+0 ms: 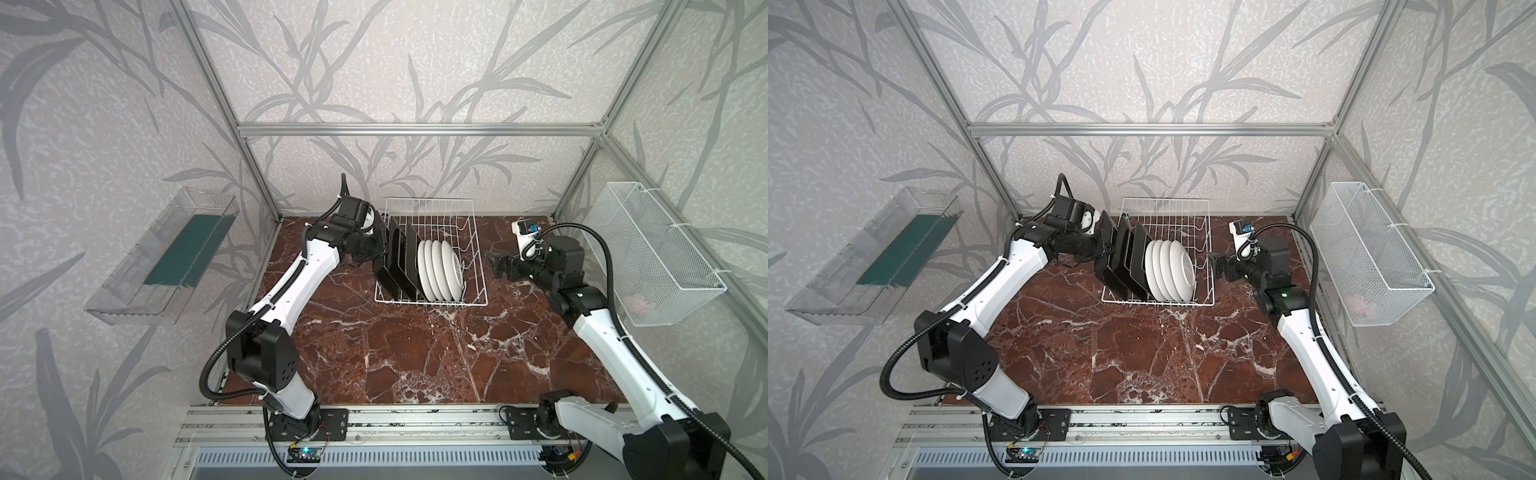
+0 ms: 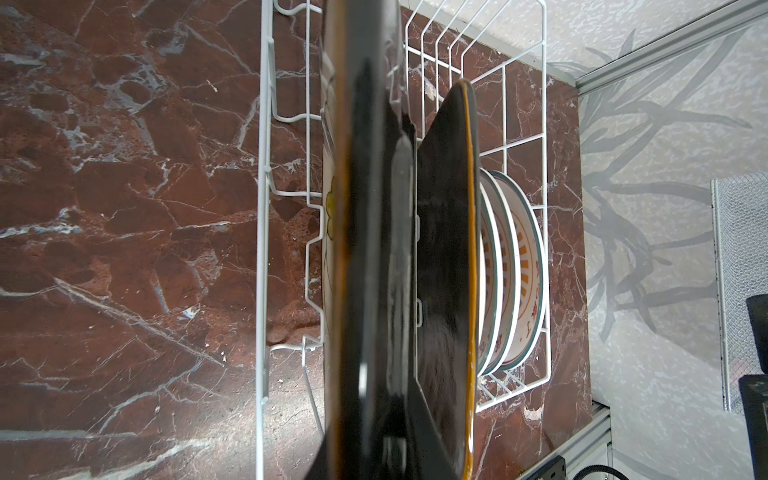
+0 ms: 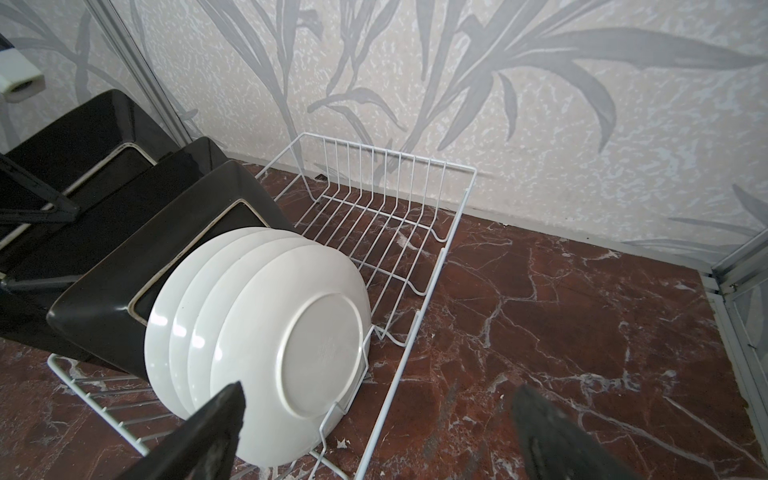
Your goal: Unload the plates from the dish rack
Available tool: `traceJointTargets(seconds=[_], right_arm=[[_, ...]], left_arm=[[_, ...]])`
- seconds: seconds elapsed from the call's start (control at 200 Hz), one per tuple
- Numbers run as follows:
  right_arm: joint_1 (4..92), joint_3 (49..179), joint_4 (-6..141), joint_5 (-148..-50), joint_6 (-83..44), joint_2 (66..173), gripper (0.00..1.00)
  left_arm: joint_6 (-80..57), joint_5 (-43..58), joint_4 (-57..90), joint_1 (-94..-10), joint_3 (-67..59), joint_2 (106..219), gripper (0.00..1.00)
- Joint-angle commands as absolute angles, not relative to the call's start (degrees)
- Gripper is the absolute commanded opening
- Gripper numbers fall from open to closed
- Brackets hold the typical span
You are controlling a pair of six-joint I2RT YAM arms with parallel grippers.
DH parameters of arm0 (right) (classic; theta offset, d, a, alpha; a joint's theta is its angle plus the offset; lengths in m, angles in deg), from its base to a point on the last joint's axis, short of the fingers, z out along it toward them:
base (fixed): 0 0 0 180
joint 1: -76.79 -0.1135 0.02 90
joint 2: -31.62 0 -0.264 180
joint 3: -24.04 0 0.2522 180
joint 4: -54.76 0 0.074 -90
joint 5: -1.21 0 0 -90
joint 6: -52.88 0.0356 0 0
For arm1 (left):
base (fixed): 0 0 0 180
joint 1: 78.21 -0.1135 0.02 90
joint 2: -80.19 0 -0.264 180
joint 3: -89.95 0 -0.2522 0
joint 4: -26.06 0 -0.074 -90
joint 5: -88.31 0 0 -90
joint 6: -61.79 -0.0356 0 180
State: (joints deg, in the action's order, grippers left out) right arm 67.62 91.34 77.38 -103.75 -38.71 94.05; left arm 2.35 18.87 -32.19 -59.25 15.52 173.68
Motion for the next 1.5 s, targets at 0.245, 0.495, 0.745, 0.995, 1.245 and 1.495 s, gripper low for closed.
traceJointTargets(seconds=[0.245, 0.495, 0.745, 0.995, 1.245, 1.495], right_arm=[[67.38, 92.25, 77.59, -103.89, -38.34, 92.79, 0.99], [67.25, 92.51, 77.37, -104.63, -37.25, 92.88, 0.99], [67.03, 92.97, 76.17, -106.04, -35.66, 93.88, 0.99], [66.77, 94.70, 75.37, -108.79, -33.49, 95.66, 0.99], [66.66, 94.85, 70.32, -114.23, -23.00, 97.22, 0.99], [66.68, 99.50, 71.26, -115.24, -12.03, 100.91, 0.99]], left_arm=[[-0.73, 13.92, -30.07, -59.31, 25.73, 166.69, 0.00], [-1.53, 10.88, -30.05, -59.31, 27.51, 165.26, 0.00], [-3.70, 8.08, -30.71, -59.31, 31.57, 164.76, 0.00], [-8.02, 5.77, -30.24, -59.14, 36.54, 164.55, 0.00], [-25.86, 0.75, -25.69, -55.57, 35.51, 162.64, 0.00], [-47.36, -5.10, -17.88, -49.95, 25.79, 159.58, 0.00]])
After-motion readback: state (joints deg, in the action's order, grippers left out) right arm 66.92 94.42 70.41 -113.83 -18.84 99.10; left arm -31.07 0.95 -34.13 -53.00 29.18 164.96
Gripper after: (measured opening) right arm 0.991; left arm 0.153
